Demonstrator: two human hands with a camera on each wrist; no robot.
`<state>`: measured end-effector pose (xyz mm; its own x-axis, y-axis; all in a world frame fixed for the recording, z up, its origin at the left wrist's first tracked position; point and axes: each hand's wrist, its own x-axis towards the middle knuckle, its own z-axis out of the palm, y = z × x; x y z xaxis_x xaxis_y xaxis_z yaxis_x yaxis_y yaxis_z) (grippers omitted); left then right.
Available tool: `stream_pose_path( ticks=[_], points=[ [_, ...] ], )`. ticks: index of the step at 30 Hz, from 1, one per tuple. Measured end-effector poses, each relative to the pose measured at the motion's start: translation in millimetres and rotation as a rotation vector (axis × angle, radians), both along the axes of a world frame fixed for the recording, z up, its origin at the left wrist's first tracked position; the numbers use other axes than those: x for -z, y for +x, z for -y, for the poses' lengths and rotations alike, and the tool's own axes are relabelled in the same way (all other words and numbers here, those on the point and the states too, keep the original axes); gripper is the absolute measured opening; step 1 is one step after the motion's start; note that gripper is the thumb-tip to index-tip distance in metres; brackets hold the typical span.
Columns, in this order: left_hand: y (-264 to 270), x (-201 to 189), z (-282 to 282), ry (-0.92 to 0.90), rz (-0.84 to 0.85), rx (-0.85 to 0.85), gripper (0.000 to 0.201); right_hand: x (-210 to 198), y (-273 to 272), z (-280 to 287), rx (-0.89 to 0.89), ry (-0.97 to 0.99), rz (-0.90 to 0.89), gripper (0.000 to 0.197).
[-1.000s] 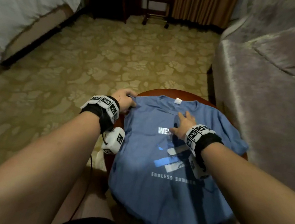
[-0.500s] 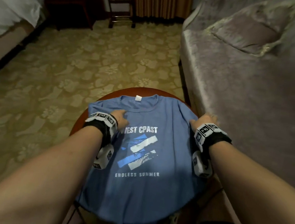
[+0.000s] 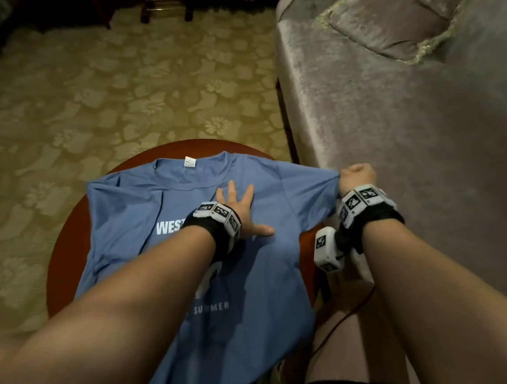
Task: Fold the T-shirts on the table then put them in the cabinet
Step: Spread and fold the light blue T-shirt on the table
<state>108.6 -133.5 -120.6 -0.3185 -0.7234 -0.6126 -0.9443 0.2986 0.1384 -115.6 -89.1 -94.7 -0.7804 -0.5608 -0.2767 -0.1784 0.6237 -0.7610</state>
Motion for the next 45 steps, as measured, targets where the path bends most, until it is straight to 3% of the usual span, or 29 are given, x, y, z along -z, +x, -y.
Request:
stream_pose_path(
  ticks=[3,7,11,15,20,23,27,30,35,36,39,41,43,45],
  points=[
    [2,-6,2,0.004,0.012,0.000,0.127,4,-5,7,0.102,-0.140,0.174,0.041],
    [-1,-8,0,-0.017,0.078,0.023,0.120,8,-3,5,-0.028,-0.029,0.312,0.058],
    [-5,-8,-2,-0.029,0.110,0.013,0.114,-1,3,-9,-0.226,0.201,0.398,0.026],
    [-6,-9,-1,-0.035,0.119,0.016,0.114,7,5,-15,-0.288,0.261,0.521,0.041],
    [-5,-9,1,-0.041,0.085,-0.008,0.114,7,-1,-17,-0.142,0.274,0.648,0.032],
    [-3,-9,3,-0.026,0.070,-0.024,0.113,9,-2,-22,0.022,0.143,0.771,0.007],
    [-3,-15,6,0.006,0.053,-0.047,0.111,22,-8,-20,0.196,-0.101,0.909,0.023],
    [-2,-21,11,0.039,0.034,-0.083,0.105,7,-3,-16,0.117,-0.143,0.865,0.020],
    [11,-37,15,0.009,-0.300,-0.294,0.073,-39,36,3,-0.334,-0.021,0.376,0.022],
    [16,-39,15,-0.007,-0.368,-0.350,0.064,-49,53,5,-0.455,-0.035,0.367,0.022],
    [35,-43,17,-0.094,-0.455,-0.482,0.047,-71,98,8,-0.700,-0.084,0.652,0.010],
    [46,-45,20,-0.177,-0.443,-0.522,0.040,-70,98,15,-0.595,-0.159,0.639,0.009],
    [52,-43,23,-0.188,-0.455,-0.541,0.039,-61,83,22,-0.472,-0.147,0.411,0.015],
    [54,-39,24,-0.128,-0.468,-0.551,0.044,-47,72,20,-0.505,0.011,0.162,0.010]
  ],
)
